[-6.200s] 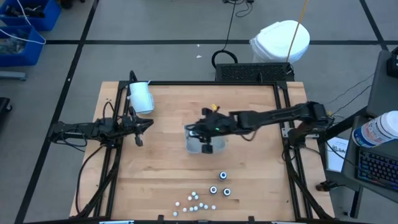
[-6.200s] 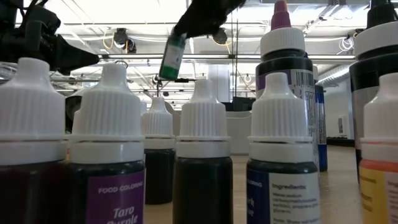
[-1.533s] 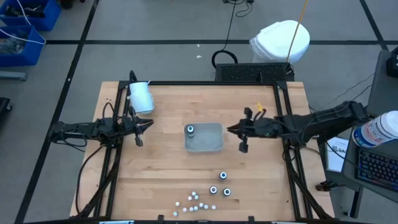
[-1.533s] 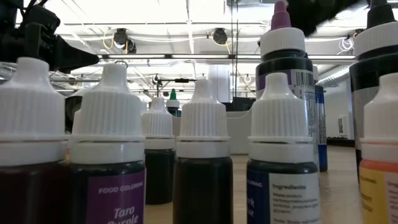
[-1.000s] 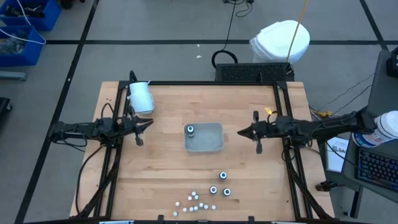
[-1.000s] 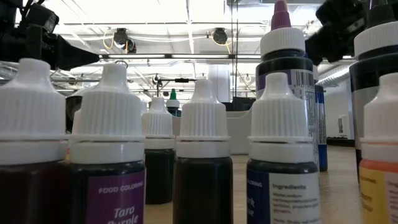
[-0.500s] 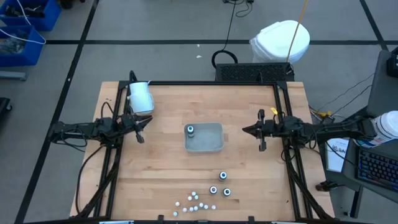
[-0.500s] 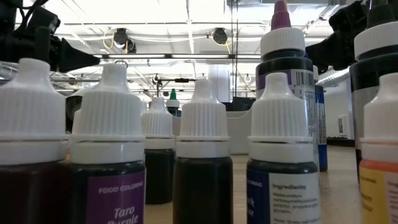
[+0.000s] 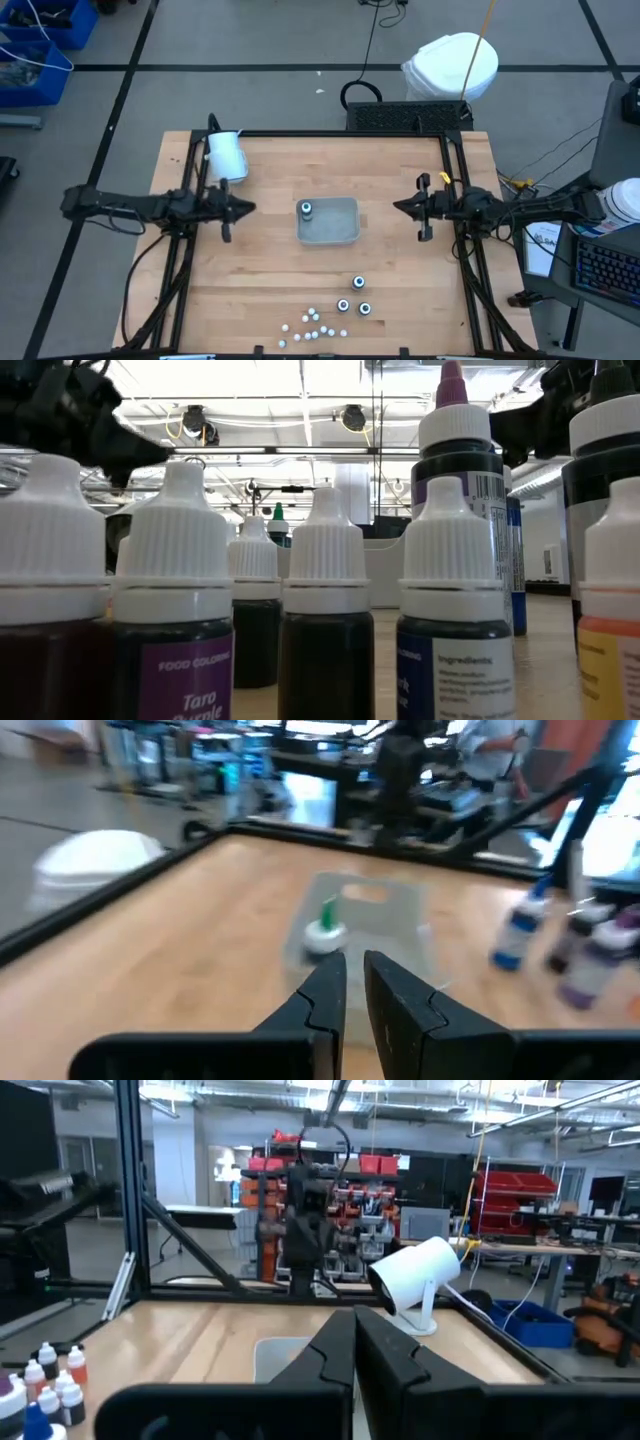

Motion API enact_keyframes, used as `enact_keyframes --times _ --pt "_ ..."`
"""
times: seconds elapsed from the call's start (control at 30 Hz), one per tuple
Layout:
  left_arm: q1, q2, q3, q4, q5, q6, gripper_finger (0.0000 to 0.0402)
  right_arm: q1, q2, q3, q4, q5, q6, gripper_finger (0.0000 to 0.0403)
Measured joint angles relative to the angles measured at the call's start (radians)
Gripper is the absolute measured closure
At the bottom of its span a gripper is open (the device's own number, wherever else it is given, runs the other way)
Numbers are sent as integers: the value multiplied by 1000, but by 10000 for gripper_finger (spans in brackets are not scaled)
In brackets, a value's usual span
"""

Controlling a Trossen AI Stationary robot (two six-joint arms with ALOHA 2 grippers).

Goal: Pick & Place food coloring
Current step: Put the large purple food coloring bottle into the gray bin

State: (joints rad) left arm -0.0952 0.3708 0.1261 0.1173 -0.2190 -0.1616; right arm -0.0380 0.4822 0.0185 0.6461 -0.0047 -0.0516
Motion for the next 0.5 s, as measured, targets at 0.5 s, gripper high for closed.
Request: enact_keyframes --times 0.5 --pt "-223 1009 789 -76 -9 166 355 0 1 -2 -37 -6 10 402"
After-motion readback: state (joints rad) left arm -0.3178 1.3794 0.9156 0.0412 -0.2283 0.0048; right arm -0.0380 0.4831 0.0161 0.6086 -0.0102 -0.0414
